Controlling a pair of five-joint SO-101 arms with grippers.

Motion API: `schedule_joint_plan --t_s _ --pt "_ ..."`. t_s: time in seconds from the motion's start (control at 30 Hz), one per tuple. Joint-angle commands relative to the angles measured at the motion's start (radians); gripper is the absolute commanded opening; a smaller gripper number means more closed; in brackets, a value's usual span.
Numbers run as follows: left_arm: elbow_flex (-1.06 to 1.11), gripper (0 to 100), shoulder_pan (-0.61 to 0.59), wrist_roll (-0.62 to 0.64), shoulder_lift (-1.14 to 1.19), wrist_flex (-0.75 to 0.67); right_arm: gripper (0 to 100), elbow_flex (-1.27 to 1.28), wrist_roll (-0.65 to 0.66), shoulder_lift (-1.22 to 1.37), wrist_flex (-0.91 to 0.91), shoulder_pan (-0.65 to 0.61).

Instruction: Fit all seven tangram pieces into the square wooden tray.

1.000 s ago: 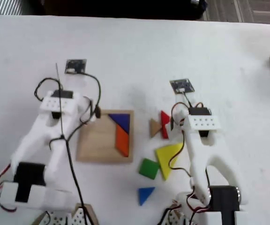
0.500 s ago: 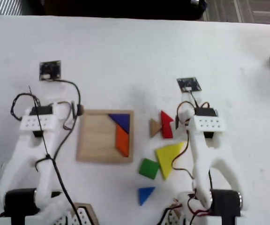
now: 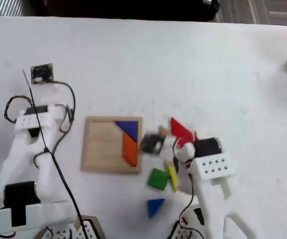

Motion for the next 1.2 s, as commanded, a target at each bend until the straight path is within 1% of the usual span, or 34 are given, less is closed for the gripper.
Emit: schedule_joint_plan --t_s 0.0,0.07,0.13,0.17,0.23,0.3,0.47,0.57,0.67,1.03,1.1,1.17 --pt "-0.058 8 -0.010 -0.011 0.001 -0.015 2.2 0.043 0.210 -0.038 0.013 -0.036" --pt "-0.058 8 -0.008 -0.011 0.001 -0.015 3.3 0.052 0.252 -0.027 0.008 -0.065" --pt "-0.058 8 -0.008 -0.011 0.001 -0.015 8.6 0.055 0.269 -0.005 0.007 -0.128" --pt "-0.058 8 -0.008 -0.011 0.001 -0.015 12.3 0.055 0.255 0.012 -0.001 -0.162" --pt "-0.058 8 -0.008 -0.011 0.001 -0.015 19.0 0.057 0.203 0.054 -0.025 -0.255" --pt "-0.058 8 -0.008 -0.012 0.004 -0.015 22.3 0.069 0.135 0.117 -0.071 -0.366" --pt "-0.060 8 -0.008 -0.012 0.005 -0.023 20.5 0.074 -0.104 0.268 -0.179 -0.648" --pt "-0.060 8 -0.007 -0.012 0.007 -0.025 18.7 0.072 -0.160 0.291 -0.214 -0.754" --pt "-0.060 8 -0.007 -0.014 0.007 -0.025 18.7 0.072 -0.195 0.277 -0.231 -0.794" --pt "-0.058 8 0.013 -0.014 0.008 -0.025 18.3 0.107 -0.413 0.262 -0.423 -0.794" --pt "-0.058 8 0.013 -0.014 0.008 -0.025 17.4 0.118 -0.417 0.262 -0.432 -0.794" --pt "-0.057 8 0.013 -0.014 0.008 -0.025 13.2 0.120 -0.413 0.262 -0.432 -0.792"
